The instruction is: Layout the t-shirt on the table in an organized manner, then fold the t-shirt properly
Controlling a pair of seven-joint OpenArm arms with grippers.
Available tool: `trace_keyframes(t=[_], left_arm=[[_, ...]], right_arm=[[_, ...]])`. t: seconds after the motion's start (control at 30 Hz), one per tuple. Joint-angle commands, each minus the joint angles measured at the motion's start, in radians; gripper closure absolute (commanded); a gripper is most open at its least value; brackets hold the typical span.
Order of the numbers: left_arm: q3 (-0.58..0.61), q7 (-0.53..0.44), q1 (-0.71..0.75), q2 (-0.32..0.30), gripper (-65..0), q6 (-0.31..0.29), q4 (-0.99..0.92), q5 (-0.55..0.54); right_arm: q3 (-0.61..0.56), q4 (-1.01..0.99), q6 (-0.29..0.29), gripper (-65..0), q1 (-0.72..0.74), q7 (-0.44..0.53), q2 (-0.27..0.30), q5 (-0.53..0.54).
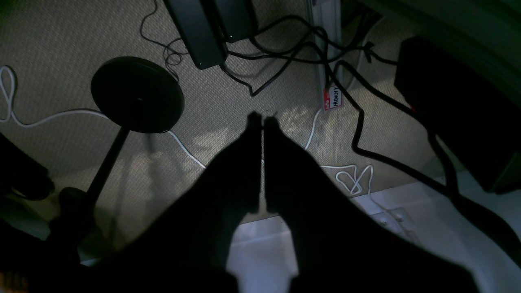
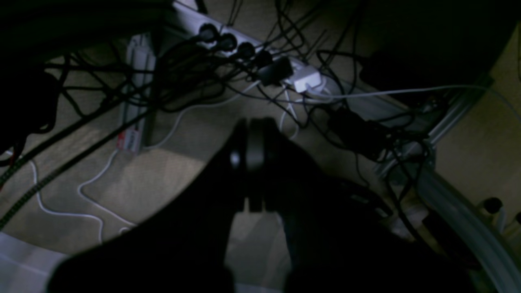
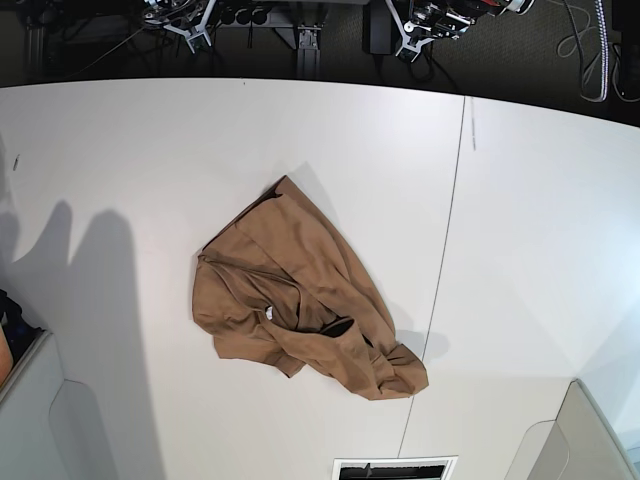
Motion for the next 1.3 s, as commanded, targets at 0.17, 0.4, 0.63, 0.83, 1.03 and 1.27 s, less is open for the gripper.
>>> trace_keyframes(t=[0.17, 0.4, 0.63, 0.83, 1.03, 1.27], left_arm=[[0.001, 0.001, -0.002, -0.003, -1.5, -0.003, 0.003, 0.000], [0.001, 0.001, -0.001, -0.003, -1.5, -0.003, 0.003, 0.000], [0.001, 0.002, 0.010, -0.003, -1.5, -0.003, 0.003, 0.001], [0.001, 0.001, 0.057, -0.003, -1.6, -0.003, 0.028, 0.038], [-0.001, 0.002, 0.163, -0.048, -2.1, -0.003, 0.192, 0.031], [-0.058, 0.009, 0.315, -0.113, -5.3, -0.003, 0.449, -0.007]], right_arm=[[0.003, 0.006, -0.007, 0.0, -0.003, 0.005, 0.008, 0.003], [0.003, 0.006, -0.008, 0.0, -0.003, 0.005, 0.008, 0.003], [0.003, 0.006, -0.007, 0.0, -0.003, 0.005, 0.008, 0.003], [0.003, 0.008, -0.007, 0.0, -0.021, 0.005, 0.013, 0.003], [0.003, 0.076, -0.008, 0.0, -0.082, 0.006, 0.016, 0.000], [0.003, 0.306, -0.008, 0.0, -0.217, 0.005, 0.063, 0.000]])
